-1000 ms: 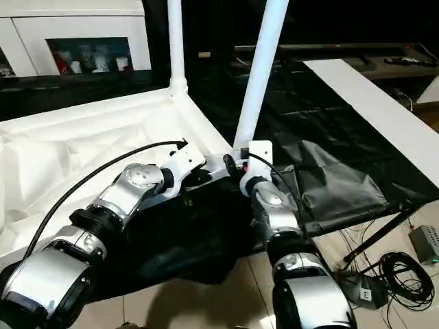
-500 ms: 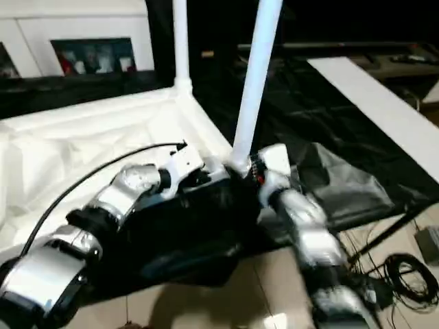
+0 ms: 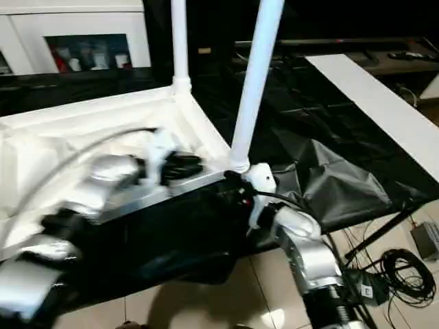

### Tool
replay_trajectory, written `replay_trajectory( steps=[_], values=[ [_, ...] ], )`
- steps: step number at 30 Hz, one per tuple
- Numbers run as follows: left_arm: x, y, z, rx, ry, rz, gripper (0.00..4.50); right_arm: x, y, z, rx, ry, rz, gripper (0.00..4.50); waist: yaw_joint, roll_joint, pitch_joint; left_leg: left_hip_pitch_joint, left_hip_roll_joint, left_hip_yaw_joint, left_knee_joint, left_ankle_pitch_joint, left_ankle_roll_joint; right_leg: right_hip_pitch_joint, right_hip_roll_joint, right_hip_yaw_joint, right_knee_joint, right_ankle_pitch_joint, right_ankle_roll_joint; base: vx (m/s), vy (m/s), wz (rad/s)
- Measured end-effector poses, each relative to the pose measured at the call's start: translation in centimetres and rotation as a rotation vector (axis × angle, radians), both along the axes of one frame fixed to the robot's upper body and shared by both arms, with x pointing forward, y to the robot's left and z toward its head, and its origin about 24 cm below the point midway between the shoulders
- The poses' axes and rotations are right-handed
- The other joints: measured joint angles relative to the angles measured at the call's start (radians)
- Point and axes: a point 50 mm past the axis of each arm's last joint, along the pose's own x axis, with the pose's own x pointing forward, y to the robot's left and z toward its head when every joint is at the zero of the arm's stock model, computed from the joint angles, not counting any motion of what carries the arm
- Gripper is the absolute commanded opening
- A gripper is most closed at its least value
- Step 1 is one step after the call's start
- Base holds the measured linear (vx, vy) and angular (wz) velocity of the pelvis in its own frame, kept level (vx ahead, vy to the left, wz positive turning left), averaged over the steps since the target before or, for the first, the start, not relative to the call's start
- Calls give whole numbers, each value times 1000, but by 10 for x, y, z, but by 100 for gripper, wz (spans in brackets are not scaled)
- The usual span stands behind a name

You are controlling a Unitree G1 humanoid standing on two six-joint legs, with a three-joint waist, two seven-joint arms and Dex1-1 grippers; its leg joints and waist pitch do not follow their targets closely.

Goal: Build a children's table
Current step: Rotate leg to tighten

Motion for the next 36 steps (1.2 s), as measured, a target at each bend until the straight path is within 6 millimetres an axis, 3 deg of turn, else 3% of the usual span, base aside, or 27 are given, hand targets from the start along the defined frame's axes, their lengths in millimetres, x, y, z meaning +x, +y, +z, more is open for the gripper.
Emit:
replay_trajectory(
  steps=[5,9,15,21,24,27,31,36],
  values=[
    [-18,34,-9,75,98,4,184,2,7,1,-13,-2,1,387,2,-7,1,-1,0,1,0,0,0,-1,0,0,-1,0,0,0,0,0],
    [-31,48,-9,137,158,-30,225,10,12,8,-5,-25,-19,387,4,-12,2,-1,0,1,0,0,-1,0,0,0,0,0,0,0,0,0],
    [-42,44,-11,162,167,-31,259,33,21,17,6,-40,-108,387,3,-12,1,0,0,1,3,0,-2,0,0,1,3,0,0,0,0,0],
    [-45,36,-16,197,141,-3,314,57,16,26,39,-37,-296,387,3,-12,1,0,0,1,3,1,-3,0,0,2,5,0,0,0,0,0],
    [-48,35,-20,226,135,-1,322,69,8,30,98,-4,-402,387,7,-12,1,0,0,1,4,1,-3,0,0,2,6,0,0,0,0,0],
    [-46,37,-19,268,88,38,359,83,-3,35,181,37,-536,387,13,-12,1,1,0,1,6,2,-4,0,0,2,9,0,0,0,0,0],
    [-45,37,-18,287,18,58,367,88,-18,37,209,37,-642,387,24,-12,1,0,0,1,6,2,-4,0,0,2,9,0,0,0,0,0],
    [-40,28,-15,260,-96,92,367,89,-21,35,204,32,-667,387,22,-12,1,0,0,0,6,2,-5,-1,0,2,10,0,0,0,0,0]
  ],
)
